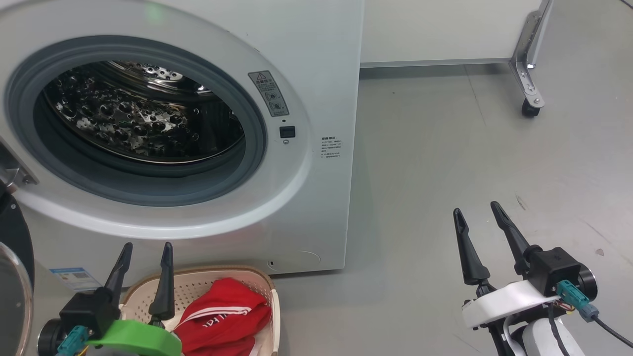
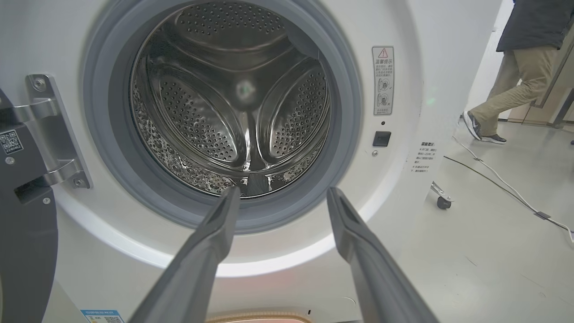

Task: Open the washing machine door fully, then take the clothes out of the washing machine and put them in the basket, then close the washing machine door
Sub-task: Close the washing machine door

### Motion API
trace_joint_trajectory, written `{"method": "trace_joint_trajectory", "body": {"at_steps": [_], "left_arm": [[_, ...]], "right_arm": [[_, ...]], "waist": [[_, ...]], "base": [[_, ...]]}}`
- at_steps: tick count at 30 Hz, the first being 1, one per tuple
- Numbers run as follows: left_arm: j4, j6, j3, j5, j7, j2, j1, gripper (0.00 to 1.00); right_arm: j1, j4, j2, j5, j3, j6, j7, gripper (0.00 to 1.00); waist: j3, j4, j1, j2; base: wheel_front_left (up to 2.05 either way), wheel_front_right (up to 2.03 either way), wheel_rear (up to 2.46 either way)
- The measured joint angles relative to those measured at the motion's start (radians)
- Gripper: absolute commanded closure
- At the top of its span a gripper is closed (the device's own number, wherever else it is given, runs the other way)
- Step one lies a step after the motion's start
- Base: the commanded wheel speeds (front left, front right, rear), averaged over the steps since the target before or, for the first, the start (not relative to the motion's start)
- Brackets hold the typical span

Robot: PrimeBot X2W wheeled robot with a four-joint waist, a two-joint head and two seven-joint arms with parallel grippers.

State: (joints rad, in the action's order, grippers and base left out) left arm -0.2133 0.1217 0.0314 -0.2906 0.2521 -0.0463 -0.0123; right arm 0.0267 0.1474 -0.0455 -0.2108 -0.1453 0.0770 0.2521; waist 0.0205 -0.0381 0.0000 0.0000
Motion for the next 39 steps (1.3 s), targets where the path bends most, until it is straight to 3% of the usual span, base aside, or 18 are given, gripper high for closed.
{"method": "trace_joint_trajectory", "body": {"at_steps": [16,39], "left_arm": [[0.008,0.0,0.002,-0.004,0.0,0.001,0.005,0.0],[0.023,-0.001,0.002,0.01,0.0,0.002,0.004,0.0]], "right_arm": [[-0.007,-0.004,0.0,0.0,0.0,0.0,0.0,0.0],[-0.007,0.0,0.001,-0.002,-0.003,0.0,0.0,0.0]], "waist": [[0.026,0.008,0.0,0.0],[0.031,0.021,0.0,0.0]], "base": [[-0.68,0.68,0.0],[-1.28,1.28,0.0]]}}
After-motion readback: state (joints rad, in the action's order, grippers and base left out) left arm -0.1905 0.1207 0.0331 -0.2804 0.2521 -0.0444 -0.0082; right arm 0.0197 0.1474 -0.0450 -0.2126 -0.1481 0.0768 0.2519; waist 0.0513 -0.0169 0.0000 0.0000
